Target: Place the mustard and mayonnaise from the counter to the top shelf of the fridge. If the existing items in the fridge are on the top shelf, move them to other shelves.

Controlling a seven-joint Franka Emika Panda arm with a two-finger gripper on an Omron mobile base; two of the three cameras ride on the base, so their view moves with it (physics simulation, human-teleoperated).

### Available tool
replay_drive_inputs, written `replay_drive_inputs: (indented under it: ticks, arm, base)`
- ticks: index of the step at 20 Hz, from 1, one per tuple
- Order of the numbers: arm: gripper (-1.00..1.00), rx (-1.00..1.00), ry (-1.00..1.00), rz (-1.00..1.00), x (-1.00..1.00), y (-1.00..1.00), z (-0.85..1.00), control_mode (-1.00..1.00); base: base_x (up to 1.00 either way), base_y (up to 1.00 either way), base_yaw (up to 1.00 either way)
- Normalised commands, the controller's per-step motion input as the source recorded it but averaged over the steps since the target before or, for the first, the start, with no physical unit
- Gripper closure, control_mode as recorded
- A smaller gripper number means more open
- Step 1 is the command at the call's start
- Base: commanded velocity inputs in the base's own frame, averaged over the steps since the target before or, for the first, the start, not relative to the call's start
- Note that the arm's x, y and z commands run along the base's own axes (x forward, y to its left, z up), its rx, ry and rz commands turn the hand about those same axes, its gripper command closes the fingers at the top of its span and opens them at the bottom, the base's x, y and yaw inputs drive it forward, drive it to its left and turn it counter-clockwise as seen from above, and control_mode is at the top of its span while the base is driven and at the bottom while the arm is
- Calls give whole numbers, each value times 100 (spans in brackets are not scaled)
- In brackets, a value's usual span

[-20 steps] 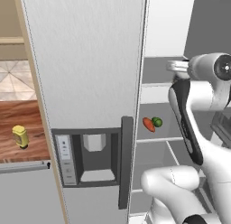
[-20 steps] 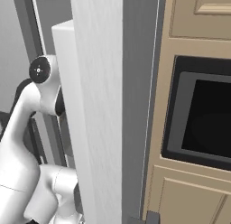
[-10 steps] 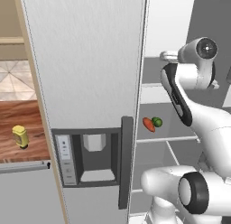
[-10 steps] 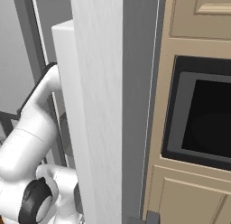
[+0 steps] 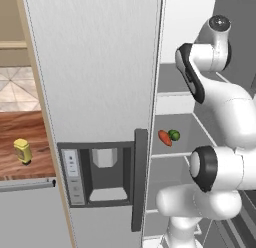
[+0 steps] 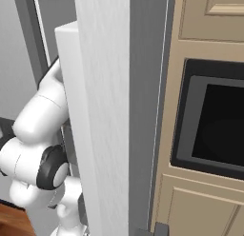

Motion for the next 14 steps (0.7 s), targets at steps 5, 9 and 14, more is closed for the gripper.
replay_drive_inputs:
  ticks: [5,9,14]
  arm:
    - [-100,-2,-2,0,10,-6,-25,-100]
    - [-100,-1,-2,0,8,0,-8,-100]
    - [-100,-5,-20,0,0,0,-1,-100]
  base:
    - [0,0,0]
    - [0,0,0]
    - [0,0,0]
